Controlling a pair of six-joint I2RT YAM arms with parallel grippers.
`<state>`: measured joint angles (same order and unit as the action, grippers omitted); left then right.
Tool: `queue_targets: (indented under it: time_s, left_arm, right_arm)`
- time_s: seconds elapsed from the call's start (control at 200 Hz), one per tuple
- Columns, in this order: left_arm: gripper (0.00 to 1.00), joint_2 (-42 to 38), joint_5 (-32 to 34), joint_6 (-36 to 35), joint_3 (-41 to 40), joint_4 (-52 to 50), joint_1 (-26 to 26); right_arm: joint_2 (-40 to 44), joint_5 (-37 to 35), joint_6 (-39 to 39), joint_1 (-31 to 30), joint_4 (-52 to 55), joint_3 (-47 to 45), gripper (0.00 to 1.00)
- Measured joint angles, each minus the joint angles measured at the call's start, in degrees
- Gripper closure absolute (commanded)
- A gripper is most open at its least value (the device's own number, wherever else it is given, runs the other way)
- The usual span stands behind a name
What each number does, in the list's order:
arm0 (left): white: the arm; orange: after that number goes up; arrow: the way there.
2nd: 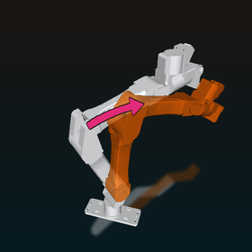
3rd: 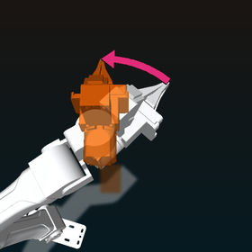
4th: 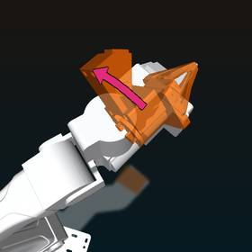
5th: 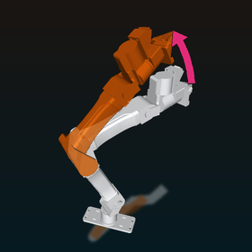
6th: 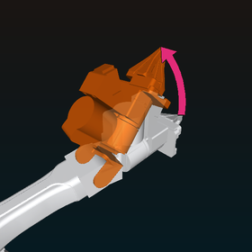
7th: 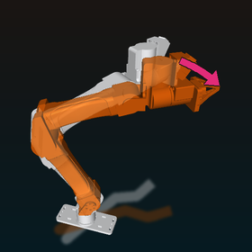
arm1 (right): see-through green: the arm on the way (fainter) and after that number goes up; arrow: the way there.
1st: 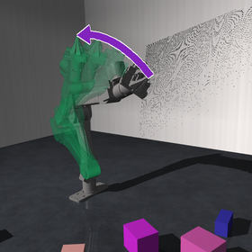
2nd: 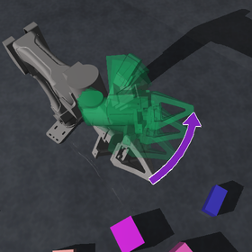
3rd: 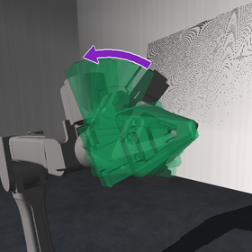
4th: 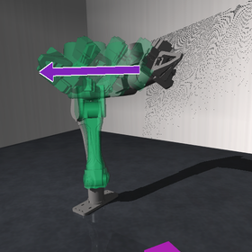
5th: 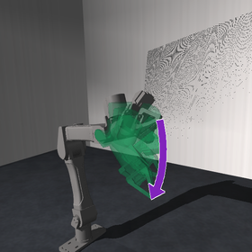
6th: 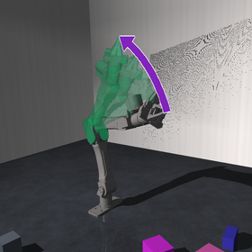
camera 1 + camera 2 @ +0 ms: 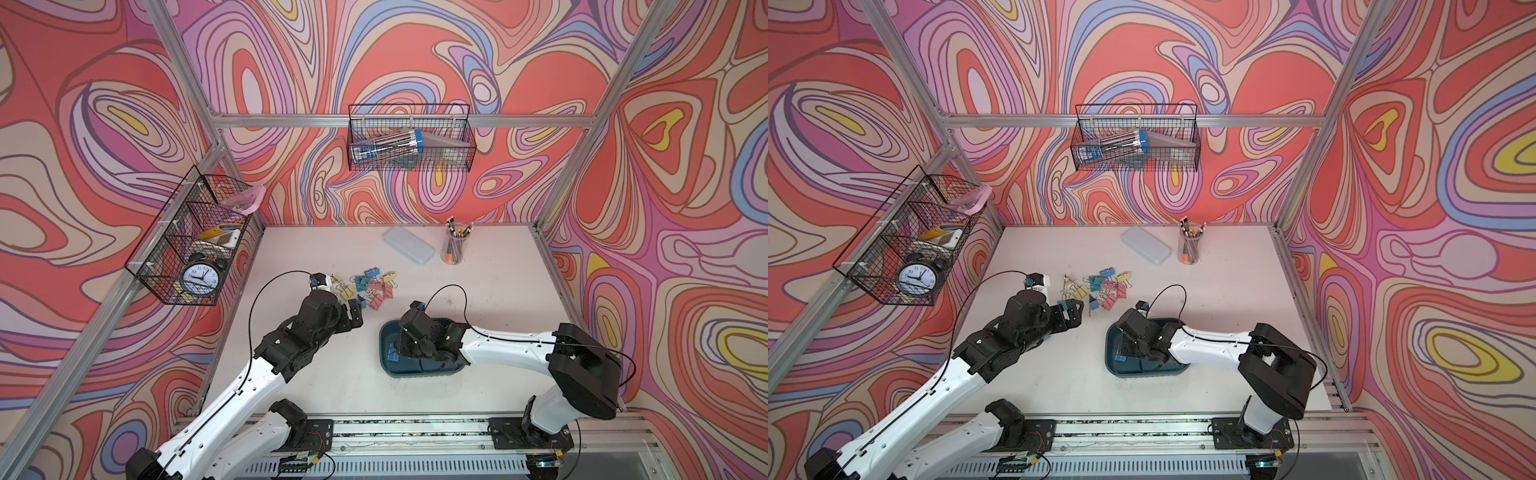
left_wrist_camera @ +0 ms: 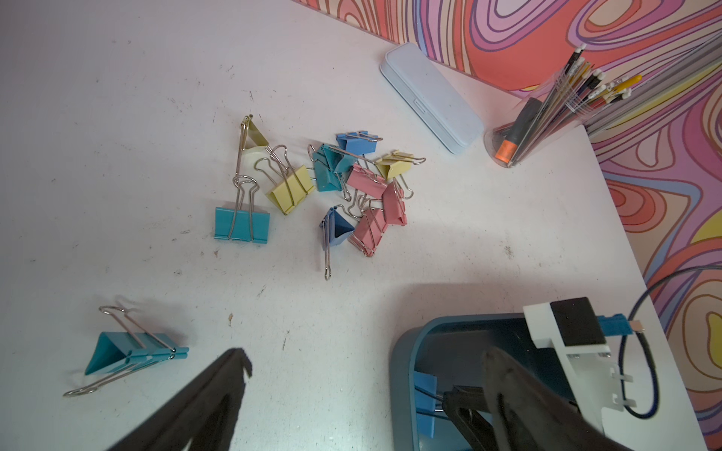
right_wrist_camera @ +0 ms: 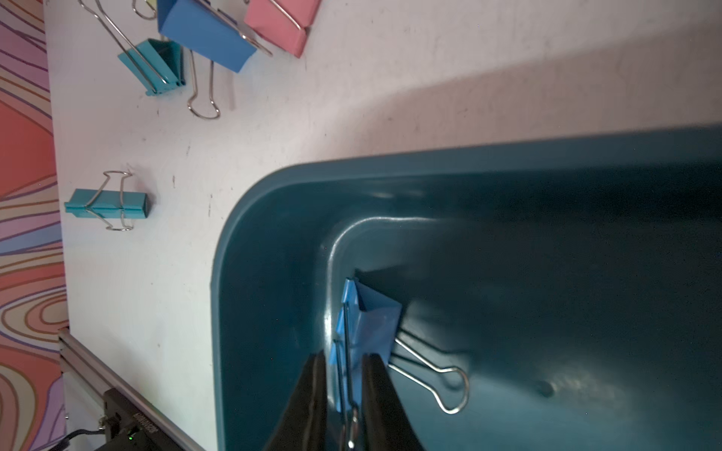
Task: Put the binder clips in the storage box
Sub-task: Place the binder clip in the storage box, then pick up the binder clip at the center of the board.
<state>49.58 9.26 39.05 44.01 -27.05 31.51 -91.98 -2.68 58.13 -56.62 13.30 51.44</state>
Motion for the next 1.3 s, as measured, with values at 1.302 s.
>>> queue_targets:
  time_s: [1.302]
  left_arm:
    - [0.01,-3.4,2.6,-0.5,0.0,-2.2,0.0]
  right_arm:
    - [-34.6,-3.0,-40.0,6.4,14.9,44.4,0.81]
